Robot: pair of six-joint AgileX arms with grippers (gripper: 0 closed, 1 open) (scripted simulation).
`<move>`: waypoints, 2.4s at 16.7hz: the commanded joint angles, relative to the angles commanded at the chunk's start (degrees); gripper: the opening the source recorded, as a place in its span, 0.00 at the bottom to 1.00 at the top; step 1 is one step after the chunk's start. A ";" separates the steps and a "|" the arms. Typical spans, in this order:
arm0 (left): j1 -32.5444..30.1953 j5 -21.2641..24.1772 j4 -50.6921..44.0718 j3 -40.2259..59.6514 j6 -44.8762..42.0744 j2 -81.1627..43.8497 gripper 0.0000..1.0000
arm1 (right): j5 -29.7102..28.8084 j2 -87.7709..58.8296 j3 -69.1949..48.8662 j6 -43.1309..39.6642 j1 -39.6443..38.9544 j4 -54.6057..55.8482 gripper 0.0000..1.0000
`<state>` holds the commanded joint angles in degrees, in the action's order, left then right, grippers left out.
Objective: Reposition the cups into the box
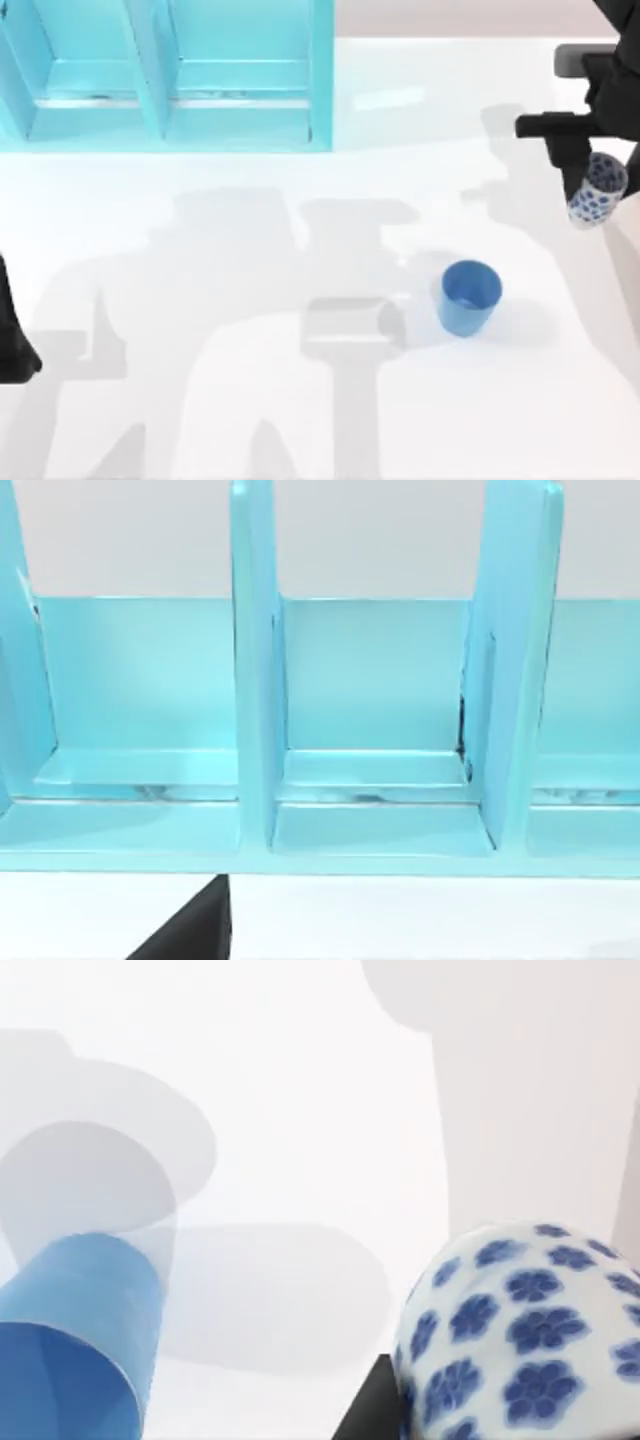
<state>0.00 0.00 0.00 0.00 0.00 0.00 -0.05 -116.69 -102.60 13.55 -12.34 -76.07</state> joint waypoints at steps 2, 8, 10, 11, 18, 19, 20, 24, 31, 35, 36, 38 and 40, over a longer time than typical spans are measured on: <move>0.00 0.00 0.00 0.00 0.00 0.00 1.00 | 0.00 0.47 -0.15 -0.49 0.48 -0.49 0.00; 0.00 0.00 0.00 0.00 0.00 0.00 1.00 | -0.05 2.35 1.79 -3.88 3.86 -0.84 0.00; 0.00 0.00 0.00 0.00 0.00 0.00 1.00 | -0.06 5.13 4.15 -8.47 8.64 -1.23 0.00; 0.00 0.00 0.00 0.00 0.00 0.00 1.00 | -0.07 6.78 5.58 -11.07 11.34 -1.46 0.00; 0.00 0.00 0.00 0.00 0.00 0.00 1.00 | -0.25 21.56 18.46 -34.33 34.12 -3.14 0.00; 0.00 0.00 0.00 0.00 0.00 0.00 1.00 | -0.28 23.57 20.21 -37.47 37.10 -3.32 0.00; 0.00 0.00 0.00 0.00 0.00 0.00 1.00 | -0.31 25.40 21.81 -40.46 39.96 -3.46 0.00; 0.00 0.00 0.00 0.00 0.00 0.00 1.00 | -0.38 29.98 25.79 -46.90 46.21 -3.67 0.00; 0.00 0.00 0.00 0.00 0.00 0.00 1.00 | -0.30 29.83 28.02 -46.85 46.20 -1.31 0.00; 0.00 0.00 0.00 0.00 0.00 0.00 1.00 | -0.33 29.49 36.86 -46.84 46.29 8.08 0.00; 0.00 0.00 0.00 0.00 0.00 0.00 1.00 | -0.35 29.36 38.47 -46.91 46.28 9.71 0.00; 0.00 0.00 0.00 0.00 0.00 0.00 1.00 | -0.38 29.28 39.90 -46.94 46.26 11.16 0.00; 0.00 0.00 0.00 0.00 0.00 0.00 1.00 | -0.38 29.28 39.91 -46.94 46.26 11.17 0.00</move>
<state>0.00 0.00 0.00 0.00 0.00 0.00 -0.43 -87.42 -62.69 -33.39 33.93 -64.90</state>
